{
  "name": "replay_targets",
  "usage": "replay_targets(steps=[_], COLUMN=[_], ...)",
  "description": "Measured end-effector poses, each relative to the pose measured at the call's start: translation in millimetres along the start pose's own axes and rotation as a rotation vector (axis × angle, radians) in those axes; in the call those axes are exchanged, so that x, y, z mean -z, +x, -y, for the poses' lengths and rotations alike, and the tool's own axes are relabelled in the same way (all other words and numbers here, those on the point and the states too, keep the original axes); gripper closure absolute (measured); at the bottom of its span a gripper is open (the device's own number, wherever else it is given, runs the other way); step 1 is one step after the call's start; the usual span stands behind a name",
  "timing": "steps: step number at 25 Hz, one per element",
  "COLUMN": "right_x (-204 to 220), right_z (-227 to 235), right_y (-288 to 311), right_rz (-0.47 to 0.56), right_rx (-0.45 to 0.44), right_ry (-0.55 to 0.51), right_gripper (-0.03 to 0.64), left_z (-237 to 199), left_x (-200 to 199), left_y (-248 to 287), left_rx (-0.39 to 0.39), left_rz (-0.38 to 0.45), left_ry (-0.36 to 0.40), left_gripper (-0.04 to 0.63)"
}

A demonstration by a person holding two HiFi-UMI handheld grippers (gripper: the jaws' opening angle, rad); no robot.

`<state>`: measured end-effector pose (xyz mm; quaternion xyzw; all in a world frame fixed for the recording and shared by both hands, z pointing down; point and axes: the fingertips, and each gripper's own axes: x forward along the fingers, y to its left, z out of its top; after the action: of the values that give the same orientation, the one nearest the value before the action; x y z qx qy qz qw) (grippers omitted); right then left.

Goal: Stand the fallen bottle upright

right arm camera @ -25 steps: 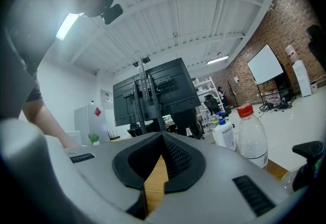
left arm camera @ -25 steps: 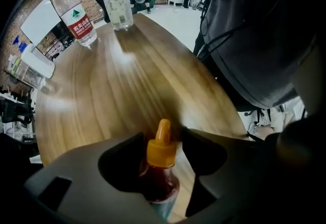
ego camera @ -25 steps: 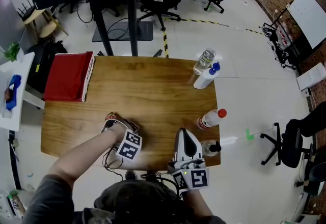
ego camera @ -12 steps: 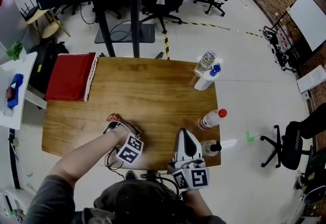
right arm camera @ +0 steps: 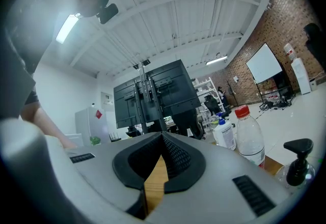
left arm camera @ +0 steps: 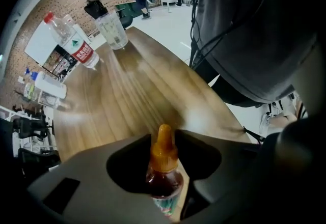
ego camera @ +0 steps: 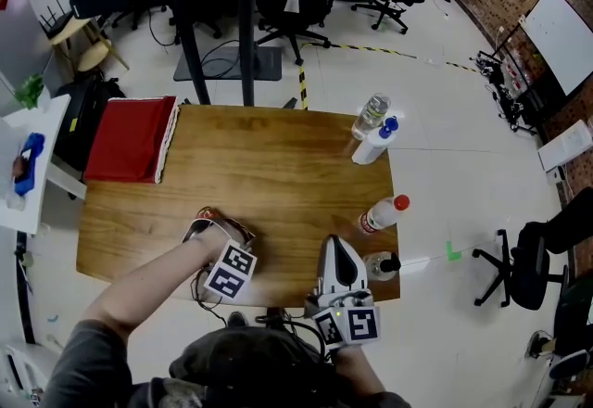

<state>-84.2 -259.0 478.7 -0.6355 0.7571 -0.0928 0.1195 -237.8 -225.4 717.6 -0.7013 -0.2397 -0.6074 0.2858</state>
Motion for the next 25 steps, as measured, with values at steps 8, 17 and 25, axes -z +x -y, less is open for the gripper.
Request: replay_targets(steps=[8,17,25], right_x=[-0.6,-6.4,0.4], right_z=[-6.0,-20.7,-33.5], right_y=[-11.2,-15.1,-19.3], right_rz=[-0.007,-0.009,-0.053], right_rx=[-0.012,-0.036,-0.061], right_ry=[0.011,-0.007,-0.019], right_gripper=[0.606,0.606,0.606], left_z=[-21.9,-45.0,-44.9], left_x=[13.3,14.8,26.6], left_y=[-65.0,-131.7,-159.3], left_rx=[-0.218,-0.386,-0.552], left_rz=[0.116,0.381,0.547], left_ry=[-0.166,-0.483,-0.725], left_gripper=[0.419,0.422,0.422])
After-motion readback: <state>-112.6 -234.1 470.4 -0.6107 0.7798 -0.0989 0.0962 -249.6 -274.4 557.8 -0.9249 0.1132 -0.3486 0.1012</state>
